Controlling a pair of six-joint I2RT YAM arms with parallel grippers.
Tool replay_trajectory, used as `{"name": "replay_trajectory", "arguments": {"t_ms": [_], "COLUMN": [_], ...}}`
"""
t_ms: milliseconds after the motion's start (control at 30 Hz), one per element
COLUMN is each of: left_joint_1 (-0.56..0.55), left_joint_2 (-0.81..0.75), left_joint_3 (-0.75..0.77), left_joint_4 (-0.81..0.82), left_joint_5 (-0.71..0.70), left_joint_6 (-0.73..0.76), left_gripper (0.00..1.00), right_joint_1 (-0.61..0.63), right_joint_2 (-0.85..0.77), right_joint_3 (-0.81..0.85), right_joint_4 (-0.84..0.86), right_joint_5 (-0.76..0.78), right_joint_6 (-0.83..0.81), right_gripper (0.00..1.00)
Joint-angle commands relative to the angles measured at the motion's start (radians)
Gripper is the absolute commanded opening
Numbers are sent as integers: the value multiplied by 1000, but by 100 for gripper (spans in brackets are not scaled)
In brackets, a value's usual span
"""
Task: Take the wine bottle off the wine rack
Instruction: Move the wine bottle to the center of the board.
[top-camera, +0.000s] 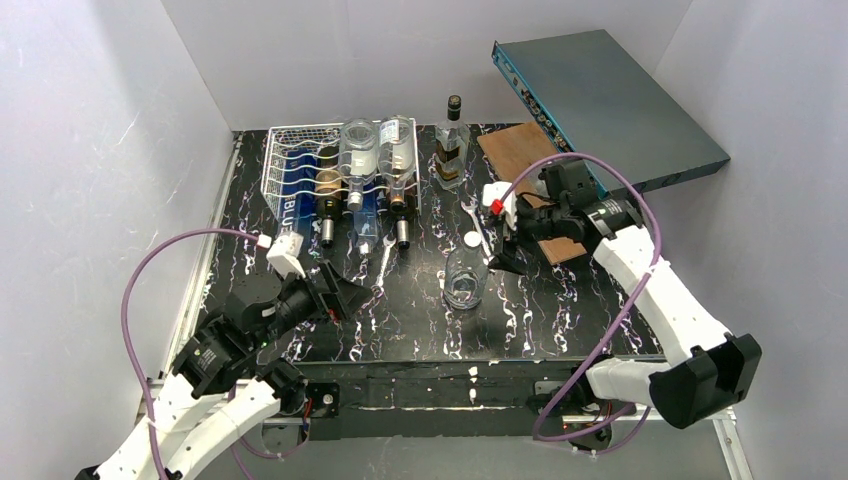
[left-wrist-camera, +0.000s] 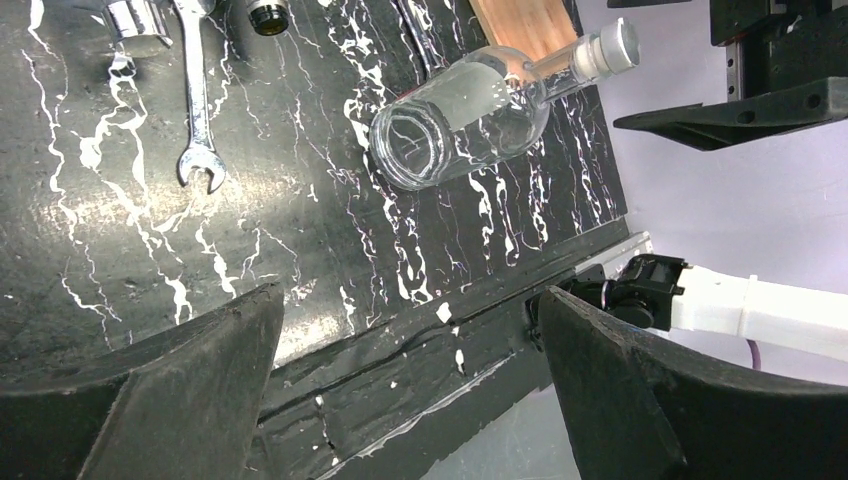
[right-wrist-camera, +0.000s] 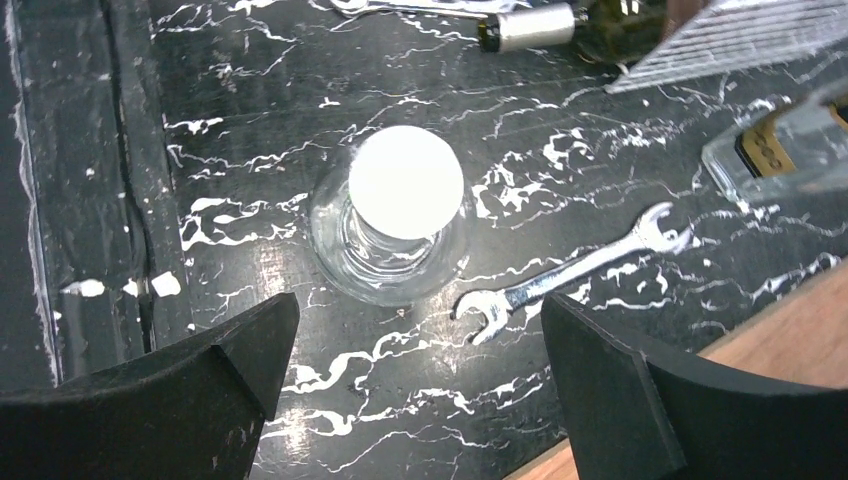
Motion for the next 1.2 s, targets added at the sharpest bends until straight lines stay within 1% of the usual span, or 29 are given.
{"name": "replay_trajectory", "arguments": {"t_ms": [0, 133, 367, 600, 1167], "left_joint_1": [5, 6, 6, 4, 5], "left_joint_2": [-40, -71, -98, -123, -114], "left_joint_3": [16, 5, -21, -25, -25], "left_joint_4": [-45, -57, -78, -88, -91], "left_joint_5": [-49, -53, -37, -47, -45], "left_joint_6": [17, 12, -6, -14, -23], "left_gripper": [98, 98, 98, 98, 98], "right_joint_1": [52, 77, 92, 106, 120], "right_joint_2": [36, 58, 103, 115, 103], "right_joint_3": [75, 79, 72, 41, -52], "right_joint_4": [-72, -47, 30, 125, 164], "right_joint_5": [-15, -60, -97, -110, -103], "right_joint_6": [-112, -145, -92, -8, -16], "right_gripper": [100, 100, 100, 88, 65]}}
